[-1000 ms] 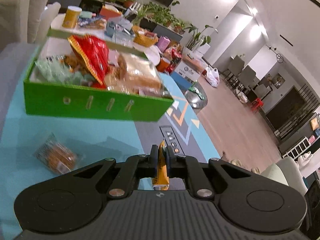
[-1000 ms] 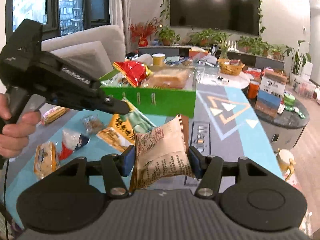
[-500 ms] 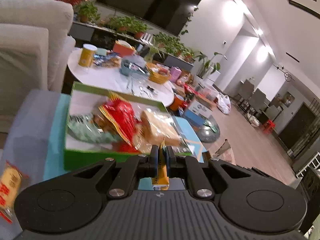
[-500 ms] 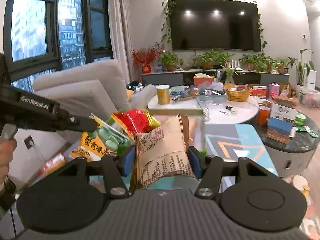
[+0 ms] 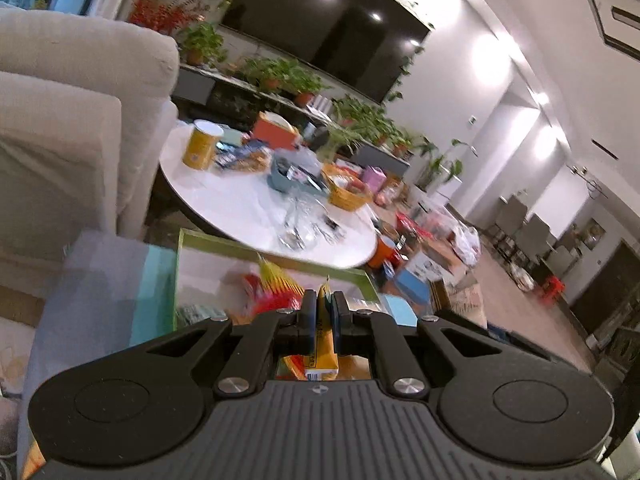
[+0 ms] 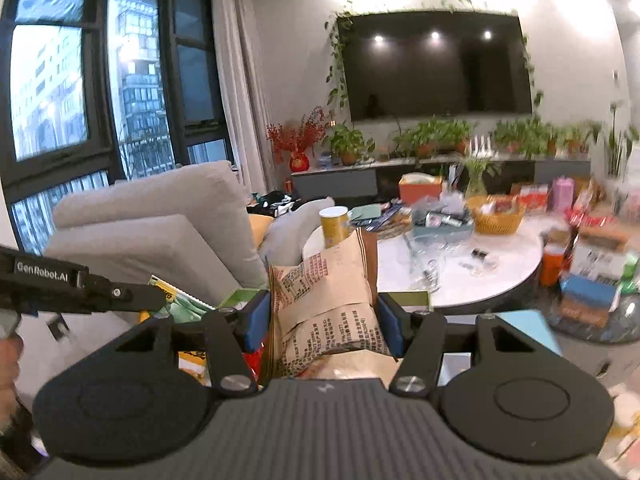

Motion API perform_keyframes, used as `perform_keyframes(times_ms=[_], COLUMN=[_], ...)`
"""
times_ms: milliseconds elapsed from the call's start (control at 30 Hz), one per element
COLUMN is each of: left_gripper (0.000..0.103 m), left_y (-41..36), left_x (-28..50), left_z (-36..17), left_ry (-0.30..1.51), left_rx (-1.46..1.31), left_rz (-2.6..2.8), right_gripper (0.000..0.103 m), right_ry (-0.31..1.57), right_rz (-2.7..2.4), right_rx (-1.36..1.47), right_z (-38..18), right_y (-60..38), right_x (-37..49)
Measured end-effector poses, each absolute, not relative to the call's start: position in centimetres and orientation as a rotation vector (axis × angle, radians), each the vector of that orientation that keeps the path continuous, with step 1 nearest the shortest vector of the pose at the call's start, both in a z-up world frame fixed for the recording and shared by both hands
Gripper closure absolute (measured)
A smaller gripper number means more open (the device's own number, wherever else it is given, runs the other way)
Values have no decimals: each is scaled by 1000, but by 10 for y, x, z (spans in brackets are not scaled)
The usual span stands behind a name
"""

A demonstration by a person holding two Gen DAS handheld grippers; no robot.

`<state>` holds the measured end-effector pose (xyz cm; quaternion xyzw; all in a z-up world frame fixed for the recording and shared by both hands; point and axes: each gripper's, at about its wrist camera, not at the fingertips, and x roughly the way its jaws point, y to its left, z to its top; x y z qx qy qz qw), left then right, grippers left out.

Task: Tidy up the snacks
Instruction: 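Carry both bags over the green box and open both grippers to drop them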

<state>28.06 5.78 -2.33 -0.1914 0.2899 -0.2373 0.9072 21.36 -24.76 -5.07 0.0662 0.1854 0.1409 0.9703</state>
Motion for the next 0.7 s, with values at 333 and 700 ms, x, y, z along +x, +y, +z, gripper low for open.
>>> perform_keyframes(times_ms=[333,700], left_gripper=[96,96], left_y=[70,77], left_x=[339,386], left_z=[-39,-55], left_ry=[622,629], left_rx=[-428,-415], left_rz=[-421,-354], right_gripper=[41,40], right_ry=[436,463], right_rz=[302,294], right_rx=[158,126], right_z=[-60,-66], right_y=[-236,-224], right_x=[257,282])
